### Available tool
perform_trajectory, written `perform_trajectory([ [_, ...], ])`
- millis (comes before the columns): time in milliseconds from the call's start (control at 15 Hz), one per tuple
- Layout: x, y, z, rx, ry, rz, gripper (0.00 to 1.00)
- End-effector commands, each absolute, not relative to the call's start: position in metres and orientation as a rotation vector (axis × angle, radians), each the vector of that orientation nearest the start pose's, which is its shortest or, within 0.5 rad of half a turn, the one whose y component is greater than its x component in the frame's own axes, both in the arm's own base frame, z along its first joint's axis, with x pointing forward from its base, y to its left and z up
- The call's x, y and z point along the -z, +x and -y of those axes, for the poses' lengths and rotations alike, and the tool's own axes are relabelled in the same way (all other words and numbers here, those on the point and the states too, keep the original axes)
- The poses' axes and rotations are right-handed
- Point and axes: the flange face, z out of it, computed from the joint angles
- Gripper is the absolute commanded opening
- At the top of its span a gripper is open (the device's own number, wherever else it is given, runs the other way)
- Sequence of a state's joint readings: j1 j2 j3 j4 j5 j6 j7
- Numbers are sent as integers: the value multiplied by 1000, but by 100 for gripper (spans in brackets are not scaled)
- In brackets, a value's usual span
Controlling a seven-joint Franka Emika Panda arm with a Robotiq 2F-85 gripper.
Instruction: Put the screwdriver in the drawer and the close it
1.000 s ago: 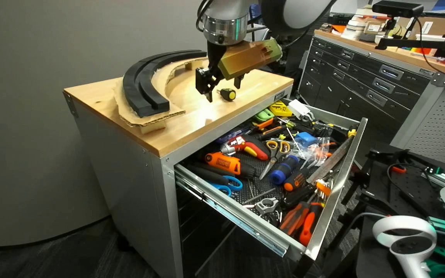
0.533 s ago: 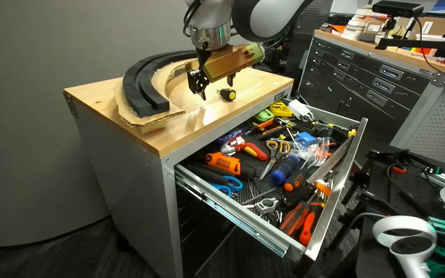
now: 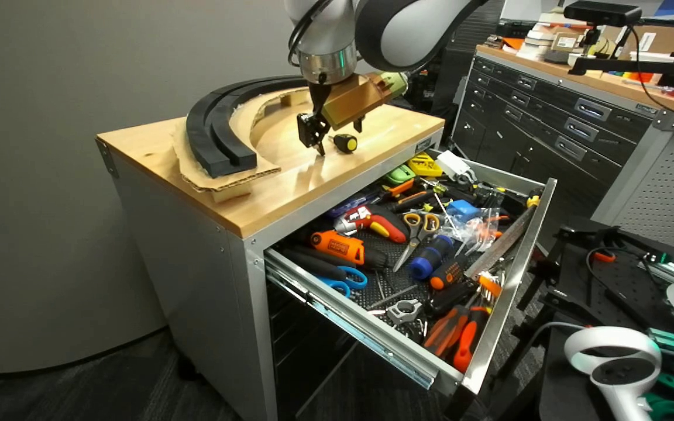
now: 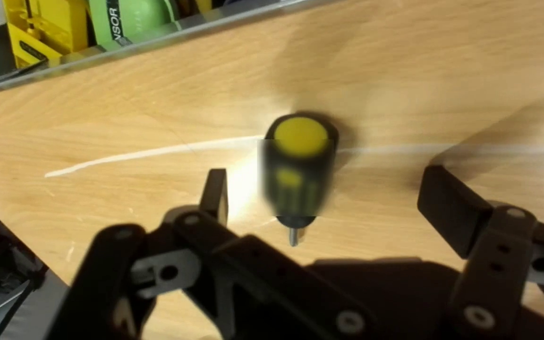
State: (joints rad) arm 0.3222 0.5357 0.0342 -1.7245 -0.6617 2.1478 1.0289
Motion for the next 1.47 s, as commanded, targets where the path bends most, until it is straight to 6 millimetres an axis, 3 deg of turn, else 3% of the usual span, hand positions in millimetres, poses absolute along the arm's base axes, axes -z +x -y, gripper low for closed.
perform_trajectory([
  [0,-276,639,-182,433,-3604,-381,100],
  [67,-274,641,-178,425,-3610,-369,75],
  [200,-270,641,-175,395,-3562,-364,66],
  [467,-254,634,-173,275,-3484,-354,33],
  [667,-255,626,-170,191,-3450,-295,13],
  [867,-269,608,-165,164,-3509,-168,12],
  [1200,-288,548,-151,51,-3645,-158,12],
  [1400,-288,513,-147,5,-3705,-184,12],
])
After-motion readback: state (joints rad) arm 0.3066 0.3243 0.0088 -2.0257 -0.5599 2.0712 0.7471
